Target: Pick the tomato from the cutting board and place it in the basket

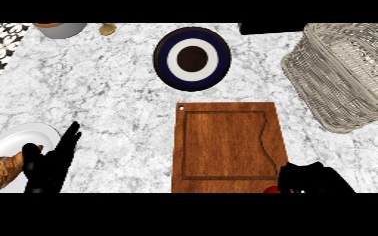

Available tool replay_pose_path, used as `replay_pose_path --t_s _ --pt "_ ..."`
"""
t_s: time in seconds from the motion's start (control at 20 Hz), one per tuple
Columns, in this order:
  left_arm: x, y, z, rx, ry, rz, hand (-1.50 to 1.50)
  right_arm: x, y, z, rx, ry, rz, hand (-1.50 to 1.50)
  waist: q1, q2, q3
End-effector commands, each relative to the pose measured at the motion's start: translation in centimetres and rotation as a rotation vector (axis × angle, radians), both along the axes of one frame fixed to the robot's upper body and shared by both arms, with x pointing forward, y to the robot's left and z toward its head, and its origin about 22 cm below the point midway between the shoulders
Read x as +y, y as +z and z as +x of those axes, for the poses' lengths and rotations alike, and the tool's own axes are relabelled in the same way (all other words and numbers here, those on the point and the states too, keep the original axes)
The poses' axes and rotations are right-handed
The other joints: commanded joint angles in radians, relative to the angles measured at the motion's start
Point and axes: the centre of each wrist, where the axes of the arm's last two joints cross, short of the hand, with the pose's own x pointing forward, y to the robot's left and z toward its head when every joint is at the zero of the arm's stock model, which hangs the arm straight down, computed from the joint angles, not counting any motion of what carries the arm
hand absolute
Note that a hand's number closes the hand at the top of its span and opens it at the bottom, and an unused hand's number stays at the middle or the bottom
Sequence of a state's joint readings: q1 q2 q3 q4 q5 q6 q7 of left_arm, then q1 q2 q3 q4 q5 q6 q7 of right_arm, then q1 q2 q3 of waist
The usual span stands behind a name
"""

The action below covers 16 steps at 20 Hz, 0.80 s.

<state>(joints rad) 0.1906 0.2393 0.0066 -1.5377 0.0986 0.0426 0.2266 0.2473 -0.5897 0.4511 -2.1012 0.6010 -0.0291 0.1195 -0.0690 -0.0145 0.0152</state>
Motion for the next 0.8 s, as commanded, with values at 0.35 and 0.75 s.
replay_pose_path --t_s 0.35,0.75 --pt "-0.9 -1.3 -0.5 0.113 -0.006 -0.02 0.0 -4.3 12.0 -2.6 -0.185 -0.218 0.387 1.5 0.03 0.013 -0.016" --pt "-0.2 -1.6 0.3 0.121 -0.031 -0.024 0.0 -11.0 18.5 0.3 -0.267 -0.4 0.46 1.5 0.049 0.014 -0.018"
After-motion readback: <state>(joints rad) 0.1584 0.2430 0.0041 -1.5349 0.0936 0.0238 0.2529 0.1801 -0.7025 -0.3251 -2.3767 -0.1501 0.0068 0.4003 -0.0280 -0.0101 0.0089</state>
